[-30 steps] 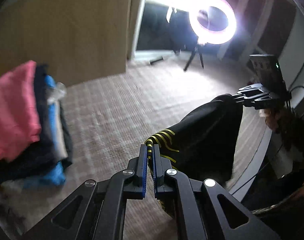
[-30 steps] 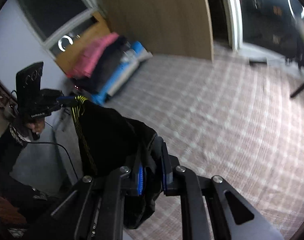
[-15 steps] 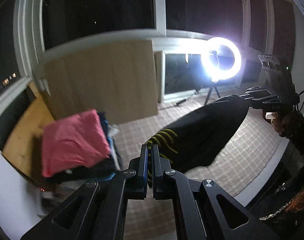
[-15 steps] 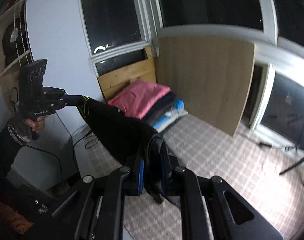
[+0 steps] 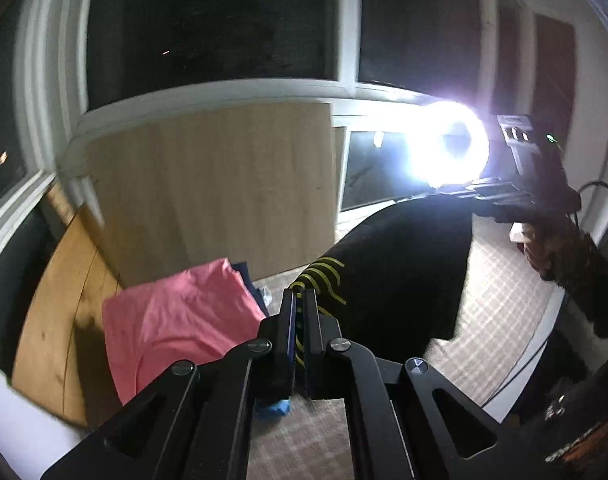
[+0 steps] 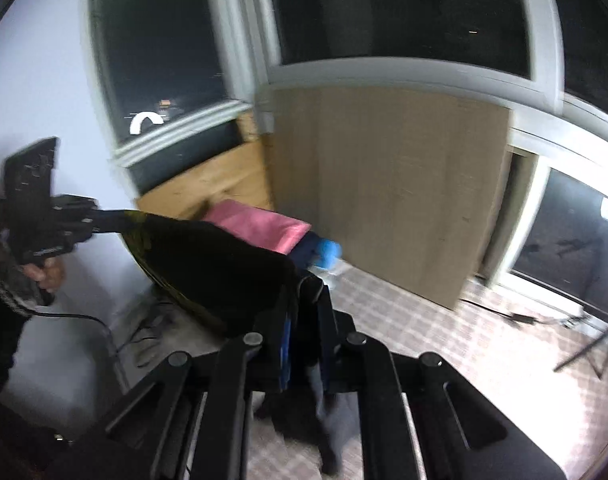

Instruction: Fold clothes

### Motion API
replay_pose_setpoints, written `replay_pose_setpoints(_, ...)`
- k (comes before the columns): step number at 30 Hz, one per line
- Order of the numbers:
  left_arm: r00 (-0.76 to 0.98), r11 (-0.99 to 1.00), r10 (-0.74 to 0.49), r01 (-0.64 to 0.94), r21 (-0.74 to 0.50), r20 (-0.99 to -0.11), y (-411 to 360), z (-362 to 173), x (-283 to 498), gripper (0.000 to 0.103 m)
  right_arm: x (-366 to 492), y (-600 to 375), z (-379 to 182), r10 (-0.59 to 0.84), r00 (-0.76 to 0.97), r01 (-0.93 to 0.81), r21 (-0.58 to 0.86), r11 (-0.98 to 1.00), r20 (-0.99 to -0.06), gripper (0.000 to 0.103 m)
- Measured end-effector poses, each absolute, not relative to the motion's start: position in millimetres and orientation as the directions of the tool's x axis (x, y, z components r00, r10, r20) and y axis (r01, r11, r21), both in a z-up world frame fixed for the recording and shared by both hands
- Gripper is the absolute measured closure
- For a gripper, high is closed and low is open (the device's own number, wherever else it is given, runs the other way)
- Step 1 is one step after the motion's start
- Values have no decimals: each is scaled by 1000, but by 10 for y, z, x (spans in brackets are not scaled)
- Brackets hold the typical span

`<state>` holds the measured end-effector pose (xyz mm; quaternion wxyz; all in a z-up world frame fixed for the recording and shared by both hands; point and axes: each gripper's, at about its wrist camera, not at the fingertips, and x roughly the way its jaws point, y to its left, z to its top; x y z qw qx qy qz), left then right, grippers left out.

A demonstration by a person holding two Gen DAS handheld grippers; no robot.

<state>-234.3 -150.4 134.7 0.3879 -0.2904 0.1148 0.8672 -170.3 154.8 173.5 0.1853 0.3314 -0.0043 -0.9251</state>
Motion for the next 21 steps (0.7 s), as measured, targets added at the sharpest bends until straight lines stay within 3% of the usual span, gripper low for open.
replay_pose_setpoints(9, -408, -530, 685, -848, -28, -603, -669, 1236, -2248, 101, -1028, 2230, 1741, -109, -779, 113, 33, -993, -617, 100)
replay_pose_setpoints(12, -367, -503, 686, -863, -45, -628, -388, 1124, -2175, 101, -824, 2575, 1738, -101, -745, 62, 82, -995, -660, 100)
replay_pose_setpoints(16, -316, -491, 676, -867, -88, -666, -266, 872, -1998, 101, -609, 2950, 1244, -112, -660, 12, 139, -990, -743, 98)
replay_pose_setpoints(20, -278, -522, 614, -845, -116, -738, -358, 430, -1647, 101, -442, 3253, 698, -139, -561, -33, 190, -981, -816, 74)
replay_pose_setpoints(21, -273, -543, 592, -830, -125, -758, -413, 313, -1574, 101, -445, 3281, 529, -150, -533, -36, 199, -979, -832, 74)
